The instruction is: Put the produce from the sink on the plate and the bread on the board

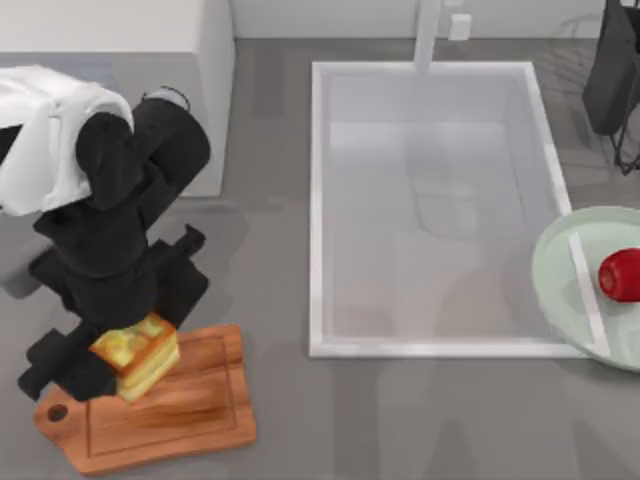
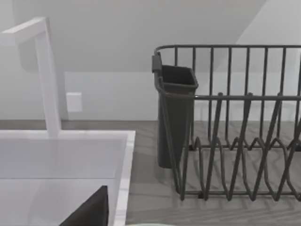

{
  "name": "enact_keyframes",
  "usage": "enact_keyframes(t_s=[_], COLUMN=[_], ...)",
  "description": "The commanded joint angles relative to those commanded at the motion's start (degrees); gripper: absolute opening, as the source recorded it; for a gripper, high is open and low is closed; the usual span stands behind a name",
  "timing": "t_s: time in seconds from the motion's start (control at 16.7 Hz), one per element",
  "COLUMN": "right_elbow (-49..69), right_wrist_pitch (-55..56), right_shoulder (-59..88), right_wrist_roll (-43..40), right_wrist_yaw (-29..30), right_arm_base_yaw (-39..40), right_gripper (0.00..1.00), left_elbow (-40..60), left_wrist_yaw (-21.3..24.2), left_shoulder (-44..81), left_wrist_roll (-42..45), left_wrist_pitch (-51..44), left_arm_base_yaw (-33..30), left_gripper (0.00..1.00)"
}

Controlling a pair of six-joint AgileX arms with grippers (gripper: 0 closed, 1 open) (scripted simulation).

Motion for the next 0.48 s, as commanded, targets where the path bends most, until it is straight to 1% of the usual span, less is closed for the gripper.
enact_keyframes(t_s=[0.12,0.3,0.48], right_elbow=[0.0,0.0,0.0], right_wrist_pitch=[0.0,0.0,0.0], right_shoulder=[0.0,0.0,0.0], right_wrist_roll=[0.0,0.0,0.0], right_wrist_yaw=[0.0,0.0,0.0], right_arm_base_yaw=[0.0,0.0,0.0], right_gripper=[1.00,1.00,1.00], left_elbow=[-1.4,-3.1,-4.2], left_wrist_yaw=[0.3,0.6,1.0], left_shoulder=[-1.0,-2.3,-3.0], left_wrist_roll=[-9.7,-22.0,-30.3], left_wrist_pitch=[1.4,3.3,4.8], left_arm_base_yaw=[0.1,0.8,1.8], left_gripper=[0.00,0.00,0.00])
